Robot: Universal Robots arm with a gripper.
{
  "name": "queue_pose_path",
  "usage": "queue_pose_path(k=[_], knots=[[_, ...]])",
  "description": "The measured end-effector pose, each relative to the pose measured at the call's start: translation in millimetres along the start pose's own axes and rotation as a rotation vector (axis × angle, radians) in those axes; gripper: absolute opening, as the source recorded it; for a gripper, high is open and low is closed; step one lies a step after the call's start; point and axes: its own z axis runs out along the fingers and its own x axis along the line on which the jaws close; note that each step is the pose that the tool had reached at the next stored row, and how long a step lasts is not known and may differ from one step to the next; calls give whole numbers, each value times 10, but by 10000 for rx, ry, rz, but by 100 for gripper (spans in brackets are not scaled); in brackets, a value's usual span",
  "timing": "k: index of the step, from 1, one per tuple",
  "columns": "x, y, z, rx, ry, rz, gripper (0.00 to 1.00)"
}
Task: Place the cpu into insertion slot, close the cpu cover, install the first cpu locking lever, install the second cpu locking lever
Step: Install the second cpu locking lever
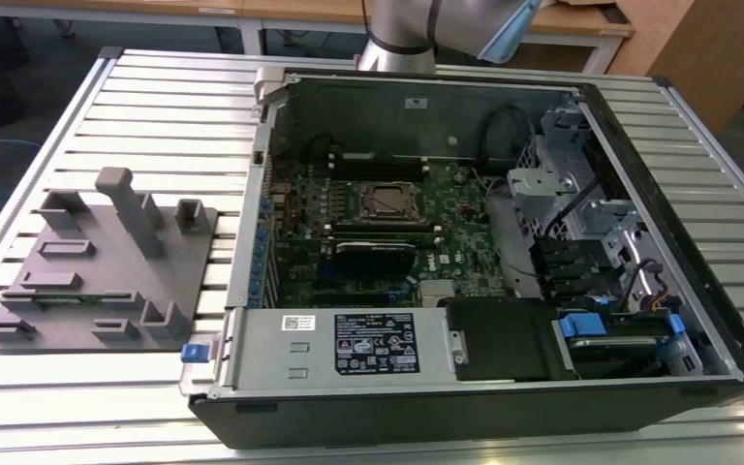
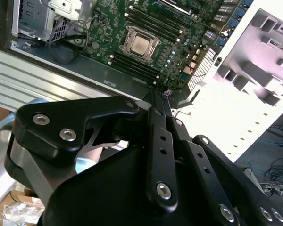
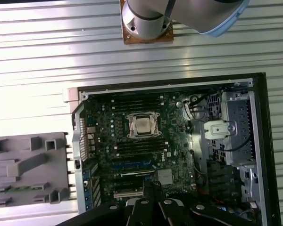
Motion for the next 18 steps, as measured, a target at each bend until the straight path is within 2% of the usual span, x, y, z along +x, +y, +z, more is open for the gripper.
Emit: queue_pose_path(k=[18], knots=[[5, -5, 123, -78, 9, 4, 11]])
